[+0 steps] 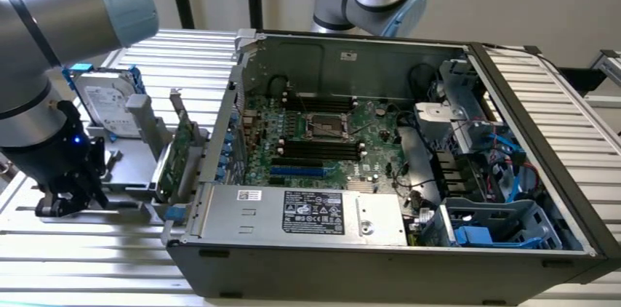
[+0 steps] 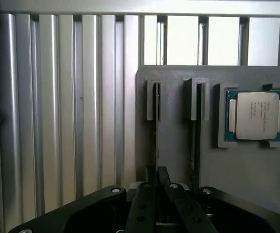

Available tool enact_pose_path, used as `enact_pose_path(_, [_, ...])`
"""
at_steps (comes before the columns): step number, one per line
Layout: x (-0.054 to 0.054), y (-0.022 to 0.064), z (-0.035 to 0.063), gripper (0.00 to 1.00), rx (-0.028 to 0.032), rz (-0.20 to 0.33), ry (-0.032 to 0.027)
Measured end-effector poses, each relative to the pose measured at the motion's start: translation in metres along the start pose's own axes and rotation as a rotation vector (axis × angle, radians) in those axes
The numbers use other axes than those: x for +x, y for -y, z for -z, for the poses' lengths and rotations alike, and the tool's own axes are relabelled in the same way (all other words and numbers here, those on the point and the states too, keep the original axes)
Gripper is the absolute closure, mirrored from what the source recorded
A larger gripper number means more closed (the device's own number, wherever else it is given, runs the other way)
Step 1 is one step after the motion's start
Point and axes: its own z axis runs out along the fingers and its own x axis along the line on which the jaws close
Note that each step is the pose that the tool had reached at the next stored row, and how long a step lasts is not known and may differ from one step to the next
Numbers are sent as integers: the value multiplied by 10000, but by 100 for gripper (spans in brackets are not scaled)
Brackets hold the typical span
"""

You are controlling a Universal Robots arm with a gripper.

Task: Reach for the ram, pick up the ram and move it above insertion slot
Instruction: 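Pick up the ram and move it above insertion slot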

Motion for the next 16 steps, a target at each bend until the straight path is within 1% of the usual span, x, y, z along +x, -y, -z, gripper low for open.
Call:
enact_pose_path(5, [-2, -2, 93, 87, -1, 0, -1])
enact_pose_path(9, [-4, -4, 202, 87, -2, 0, -1])
enact_pose_path(16, [-9, 13, 507, 87, -2, 15, -1])
